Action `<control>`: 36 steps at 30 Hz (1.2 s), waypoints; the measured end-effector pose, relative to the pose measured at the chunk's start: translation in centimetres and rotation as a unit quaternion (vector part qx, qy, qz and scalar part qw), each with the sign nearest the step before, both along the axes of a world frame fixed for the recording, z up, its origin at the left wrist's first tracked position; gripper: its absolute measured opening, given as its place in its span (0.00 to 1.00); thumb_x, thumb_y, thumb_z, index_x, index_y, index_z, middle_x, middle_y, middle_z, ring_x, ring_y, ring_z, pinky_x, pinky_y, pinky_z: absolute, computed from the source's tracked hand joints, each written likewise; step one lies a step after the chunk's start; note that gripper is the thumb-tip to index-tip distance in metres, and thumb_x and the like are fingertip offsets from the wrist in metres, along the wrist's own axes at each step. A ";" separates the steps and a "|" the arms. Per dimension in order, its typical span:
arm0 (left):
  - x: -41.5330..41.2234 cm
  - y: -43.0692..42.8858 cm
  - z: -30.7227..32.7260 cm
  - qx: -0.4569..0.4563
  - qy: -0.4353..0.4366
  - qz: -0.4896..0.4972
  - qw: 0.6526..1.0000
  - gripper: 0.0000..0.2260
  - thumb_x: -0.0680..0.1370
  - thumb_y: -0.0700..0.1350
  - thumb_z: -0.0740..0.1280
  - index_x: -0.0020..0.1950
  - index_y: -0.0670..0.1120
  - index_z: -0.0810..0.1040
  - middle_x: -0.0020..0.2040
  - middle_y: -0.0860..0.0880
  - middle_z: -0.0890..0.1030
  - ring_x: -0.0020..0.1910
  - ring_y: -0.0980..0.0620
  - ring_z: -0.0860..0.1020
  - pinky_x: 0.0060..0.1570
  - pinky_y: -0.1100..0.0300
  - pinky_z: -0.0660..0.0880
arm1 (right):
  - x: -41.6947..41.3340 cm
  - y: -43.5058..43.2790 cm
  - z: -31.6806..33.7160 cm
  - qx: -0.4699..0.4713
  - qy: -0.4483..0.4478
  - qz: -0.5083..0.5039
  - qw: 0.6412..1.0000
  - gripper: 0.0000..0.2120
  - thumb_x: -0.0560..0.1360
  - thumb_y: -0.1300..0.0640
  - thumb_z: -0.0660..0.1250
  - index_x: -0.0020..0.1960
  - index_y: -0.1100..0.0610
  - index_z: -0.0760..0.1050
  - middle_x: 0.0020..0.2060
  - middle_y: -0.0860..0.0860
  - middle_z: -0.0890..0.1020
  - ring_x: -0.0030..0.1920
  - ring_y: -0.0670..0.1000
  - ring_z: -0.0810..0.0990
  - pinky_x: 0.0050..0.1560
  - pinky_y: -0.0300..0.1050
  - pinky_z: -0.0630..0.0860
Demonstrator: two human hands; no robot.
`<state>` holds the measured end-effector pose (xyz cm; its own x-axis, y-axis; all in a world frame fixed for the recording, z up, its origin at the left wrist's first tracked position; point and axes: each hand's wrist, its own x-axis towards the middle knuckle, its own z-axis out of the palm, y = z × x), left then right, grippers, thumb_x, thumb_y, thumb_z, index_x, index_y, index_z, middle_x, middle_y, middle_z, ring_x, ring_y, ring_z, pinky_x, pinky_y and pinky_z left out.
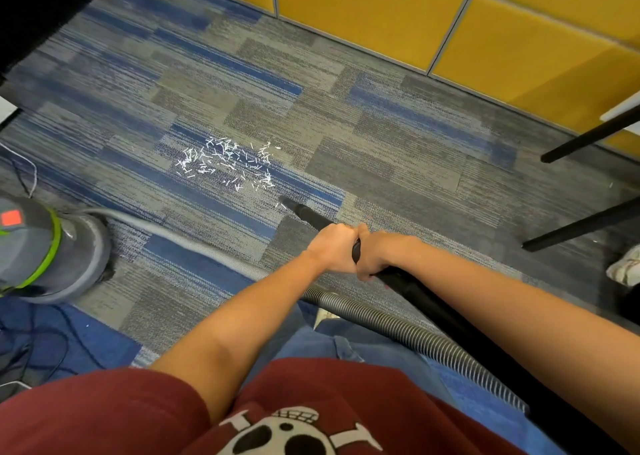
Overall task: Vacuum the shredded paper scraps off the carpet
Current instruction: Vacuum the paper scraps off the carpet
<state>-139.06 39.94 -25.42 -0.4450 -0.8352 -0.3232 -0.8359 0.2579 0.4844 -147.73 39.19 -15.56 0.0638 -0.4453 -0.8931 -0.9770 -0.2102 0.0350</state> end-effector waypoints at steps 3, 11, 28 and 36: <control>0.4 0.2 -0.2 -0.013 -0.014 -0.005 1.000 0.30 0.67 0.60 0.73 0.60 0.42 0.71 0.43 0.45 0.82 0.46 0.44 0.81 0.40 0.57 0.71 | 0.2 0.1 -0.1 0.009 -0.004 0.002 1.000 0.42 0.73 0.60 0.69 0.76 0.65 0.46 0.49 0.58 0.75 0.32 0.50 0.72 0.35 0.42 0.74; -0.2 0.3 -0.6 0.013 0.004 0.031 0.999 0.28 0.65 0.61 0.71 0.57 0.46 0.74 0.44 0.46 0.82 0.46 0.44 0.81 0.41 0.56 0.72 | -0.2 -0.2 0.5 0.033 -0.006 0.040 0.999 0.25 0.75 0.62 0.66 0.68 0.67 0.63 0.38 0.54 0.72 0.30 0.49 0.69 0.23 0.37 0.71; 1.1 2.0 0.0 0.003 -0.042 0.028 0.999 0.19 0.70 0.56 0.70 0.53 0.44 0.76 0.49 0.45 0.82 0.50 0.43 0.80 0.48 0.55 0.73 | 1.0 1.0 0.1 0.031 0.003 0.126 0.992 0.09 0.76 0.59 0.65 0.55 0.58 0.71 0.49 0.54 0.80 0.29 0.47 0.69 0.18 0.34 0.66; 0.5 0.8 0.0 -0.001 -0.020 0.066 0.998 0.20 0.68 0.57 0.69 0.53 0.46 0.77 0.46 0.46 0.82 0.48 0.44 0.81 0.46 0.56 0.74 | 0.6 -0.5 0.6 0.022 -0.006 0.128 0.992 0.15 0.77 0.57 0.65 0.62 0.61 0.71 0.61 0.55 0.77 0.54 0.52 0.78 0.45 0.40 0.73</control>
